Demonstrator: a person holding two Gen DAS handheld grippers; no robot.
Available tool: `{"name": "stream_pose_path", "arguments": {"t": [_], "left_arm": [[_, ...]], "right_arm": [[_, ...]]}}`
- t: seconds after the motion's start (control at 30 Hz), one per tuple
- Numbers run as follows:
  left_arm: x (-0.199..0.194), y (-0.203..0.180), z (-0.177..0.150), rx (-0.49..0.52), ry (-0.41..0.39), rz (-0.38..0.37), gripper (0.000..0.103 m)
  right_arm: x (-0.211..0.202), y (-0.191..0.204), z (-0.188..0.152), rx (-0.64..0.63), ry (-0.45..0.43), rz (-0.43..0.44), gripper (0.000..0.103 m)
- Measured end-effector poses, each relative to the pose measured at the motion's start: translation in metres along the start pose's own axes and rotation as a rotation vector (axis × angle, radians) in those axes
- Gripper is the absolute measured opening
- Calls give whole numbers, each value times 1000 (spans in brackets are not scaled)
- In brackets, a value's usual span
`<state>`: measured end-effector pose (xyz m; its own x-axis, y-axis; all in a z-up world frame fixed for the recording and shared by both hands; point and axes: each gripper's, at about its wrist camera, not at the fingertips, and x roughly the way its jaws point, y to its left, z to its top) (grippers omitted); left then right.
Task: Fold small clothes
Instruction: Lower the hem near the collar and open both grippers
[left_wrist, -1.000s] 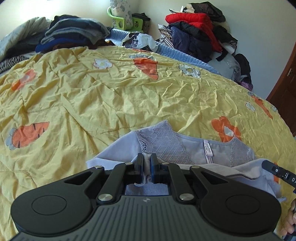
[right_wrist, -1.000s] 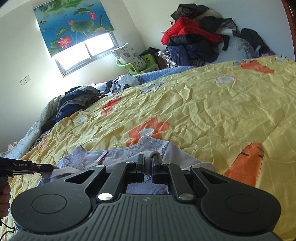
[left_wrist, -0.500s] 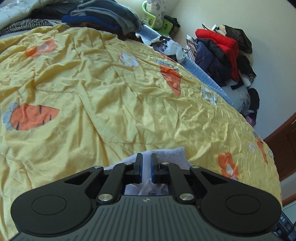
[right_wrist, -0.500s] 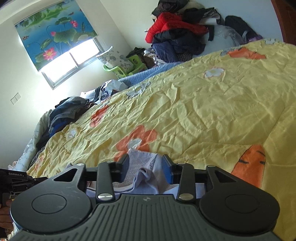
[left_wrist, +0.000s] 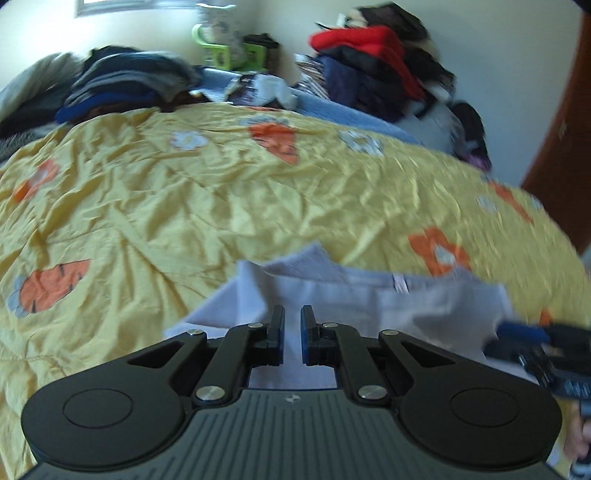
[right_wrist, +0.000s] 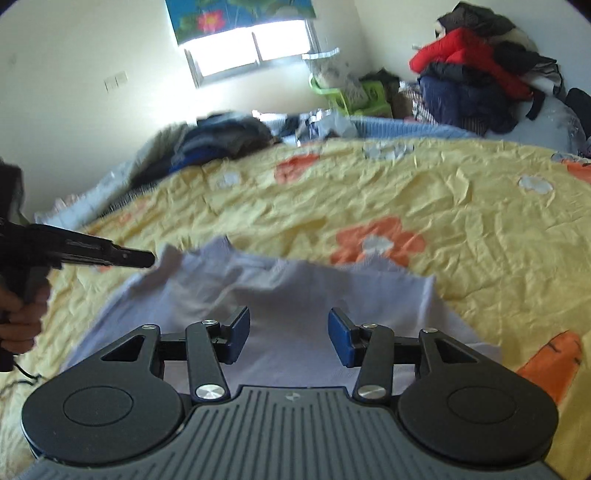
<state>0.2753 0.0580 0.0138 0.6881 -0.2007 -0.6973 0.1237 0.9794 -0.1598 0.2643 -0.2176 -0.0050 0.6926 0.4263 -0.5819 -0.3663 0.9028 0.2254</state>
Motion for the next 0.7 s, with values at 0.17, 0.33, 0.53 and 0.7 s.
{"name": "stream_pose_path", "arguments": {"t": [0.17, 0.33, 0.53, 0.7], "left_arm": [[14, -8, -13, 25, 31, 107, 8], [11, 5, -22, -41, 6, 123, 8], [9, -5, -27, -29, -20, 167, 9], [6, -7, -30, -8, -27, 177, 10]], "right_arm": [[19, -20, 4, 111, 0, -133, 60], [-4, -9, -2, 27, -77, -243, 67], [-7, 16, -8, -72, -41, -125, 73], [16, 16, -16, -60, 33, -185, 74]]}}
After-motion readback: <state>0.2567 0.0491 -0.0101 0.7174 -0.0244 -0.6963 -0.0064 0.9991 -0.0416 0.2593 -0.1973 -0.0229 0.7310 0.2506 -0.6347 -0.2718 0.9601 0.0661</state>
